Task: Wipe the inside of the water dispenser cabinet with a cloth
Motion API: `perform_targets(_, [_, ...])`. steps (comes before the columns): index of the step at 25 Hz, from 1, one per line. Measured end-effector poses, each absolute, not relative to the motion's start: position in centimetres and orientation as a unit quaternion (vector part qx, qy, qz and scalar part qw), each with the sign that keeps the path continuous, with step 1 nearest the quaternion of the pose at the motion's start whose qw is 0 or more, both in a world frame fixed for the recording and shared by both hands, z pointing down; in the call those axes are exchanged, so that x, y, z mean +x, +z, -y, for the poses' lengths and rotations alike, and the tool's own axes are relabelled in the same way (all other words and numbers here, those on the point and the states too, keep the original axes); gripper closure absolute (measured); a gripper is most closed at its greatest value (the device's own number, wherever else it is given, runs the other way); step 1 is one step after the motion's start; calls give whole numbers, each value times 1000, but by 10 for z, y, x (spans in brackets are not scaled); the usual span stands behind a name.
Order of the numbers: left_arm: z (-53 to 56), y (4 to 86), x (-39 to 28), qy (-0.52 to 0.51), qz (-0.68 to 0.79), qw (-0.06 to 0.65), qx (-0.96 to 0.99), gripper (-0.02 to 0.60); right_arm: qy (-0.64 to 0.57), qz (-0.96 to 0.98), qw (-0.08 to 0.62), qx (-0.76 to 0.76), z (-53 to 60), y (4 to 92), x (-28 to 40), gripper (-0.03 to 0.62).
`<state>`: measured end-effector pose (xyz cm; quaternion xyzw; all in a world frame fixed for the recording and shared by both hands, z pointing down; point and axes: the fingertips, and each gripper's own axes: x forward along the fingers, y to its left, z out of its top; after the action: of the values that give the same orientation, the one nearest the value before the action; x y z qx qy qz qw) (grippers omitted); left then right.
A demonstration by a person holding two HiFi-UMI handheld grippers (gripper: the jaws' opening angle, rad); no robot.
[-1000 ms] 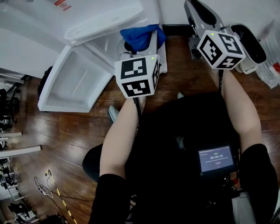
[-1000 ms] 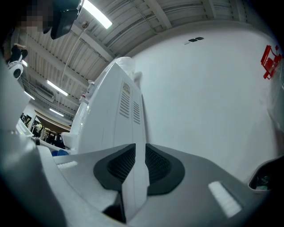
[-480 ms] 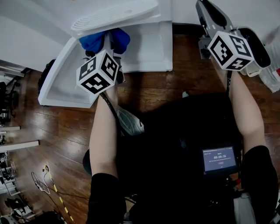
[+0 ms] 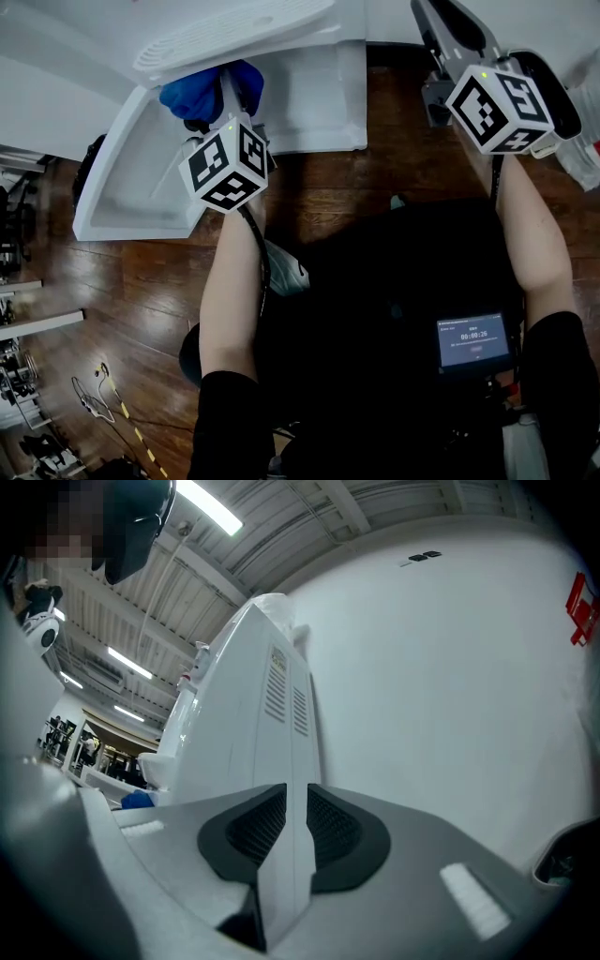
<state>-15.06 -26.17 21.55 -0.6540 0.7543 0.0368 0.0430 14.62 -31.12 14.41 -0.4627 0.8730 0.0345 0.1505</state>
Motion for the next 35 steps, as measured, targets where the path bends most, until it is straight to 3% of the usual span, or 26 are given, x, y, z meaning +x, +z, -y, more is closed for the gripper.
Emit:
perform_targets(15, [377, 227, -149, 119, -749, -7, -652, 399, 7, -893, 153, -423, 310, 145, 129, 528])
perform_targets(18, [382, 227, -142, 171, -727, -31, -664, 399, 1, -893, 159, -420, 311, 145, 130, 530])
perform_targets(24, [382, 238, -145, 173, -722, -30, -670, 396, -11, -895, 163, -415, 309, 146, 128, 530])
perform_targets(30, [400, 280, -135, 235, -696, -154, -661, 390, -17, -897, 164, -410, 308, 145, 127, 530])
perform_targets(35, [421, 295, -118, 239, -678, -188, -669, 390, -17, -900, 162, -403, 307, 145, 124, 530])
